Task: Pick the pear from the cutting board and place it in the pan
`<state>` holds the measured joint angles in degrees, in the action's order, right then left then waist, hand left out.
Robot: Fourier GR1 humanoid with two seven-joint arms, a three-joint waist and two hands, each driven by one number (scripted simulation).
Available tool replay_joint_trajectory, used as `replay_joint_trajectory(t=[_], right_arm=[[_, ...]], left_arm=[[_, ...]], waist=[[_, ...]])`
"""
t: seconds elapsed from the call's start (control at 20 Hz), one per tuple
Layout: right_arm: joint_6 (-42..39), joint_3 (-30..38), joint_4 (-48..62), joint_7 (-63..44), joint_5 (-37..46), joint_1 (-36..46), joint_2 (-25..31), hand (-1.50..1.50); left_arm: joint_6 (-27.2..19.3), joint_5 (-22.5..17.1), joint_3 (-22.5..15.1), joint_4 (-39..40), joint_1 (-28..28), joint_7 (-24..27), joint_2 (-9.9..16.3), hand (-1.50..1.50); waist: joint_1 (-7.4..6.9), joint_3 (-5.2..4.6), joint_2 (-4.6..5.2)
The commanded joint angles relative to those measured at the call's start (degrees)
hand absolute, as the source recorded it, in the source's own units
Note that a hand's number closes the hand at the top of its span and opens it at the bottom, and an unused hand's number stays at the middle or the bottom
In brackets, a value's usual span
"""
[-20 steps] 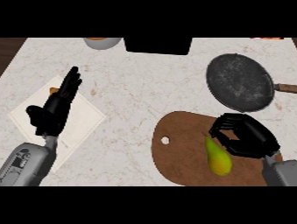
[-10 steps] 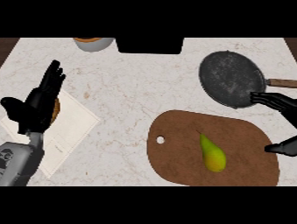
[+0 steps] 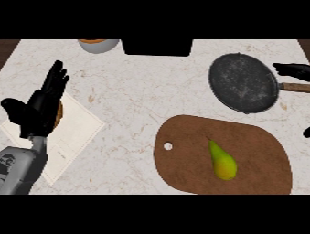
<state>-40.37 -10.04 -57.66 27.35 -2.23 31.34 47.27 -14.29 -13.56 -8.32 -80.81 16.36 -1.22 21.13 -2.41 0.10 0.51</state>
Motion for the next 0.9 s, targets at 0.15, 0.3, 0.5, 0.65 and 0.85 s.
replay_joint_trajectory(t=[0.15,0.3,0.5,0.65,0.85], right_arm=[[-6.5,-2.7,0.4,0.2,2.4,11.1,-2.4,-1.50],[-4.0,-3.8,4.7,2.3,5.2,13.3,-6.2,-1.50],[-9.1,-5.4,1.0,-0.8,2.2,11.8,-6.7,-1.50],[-9.4,-6.2,-1.7,-0.7,0.1,9.9,-8.7,-1.50],[-12.9,-5.0,-6.3,-8.1,-3.9,11.4,-7.6,-1.50]], left_arm=[[1.6,0.4,1.6,2.3,-1.9,2.5,-0.3,0.00],[-0.9,1.8,1.3,1.4,2.5,-1.8,-1.7,0.00],[1.9,-0.5,2.7,-3.4,-0.8,-4.6,0.9,0.00],[-1.4,3.3,0.4,-1.2,-4.1,0.5,-3.0,0.00],[1.0,1.3,3.3,-3.7,-3.6,-1.7,-0.7,0.00]], waist=[[1.37,-0.14,-0.31],[1.46,-0.07,-0.17],[1.56,-0.08,-0.53],[2.03,-0.10,-0.50],[2.12,-0.12,-0.63]])
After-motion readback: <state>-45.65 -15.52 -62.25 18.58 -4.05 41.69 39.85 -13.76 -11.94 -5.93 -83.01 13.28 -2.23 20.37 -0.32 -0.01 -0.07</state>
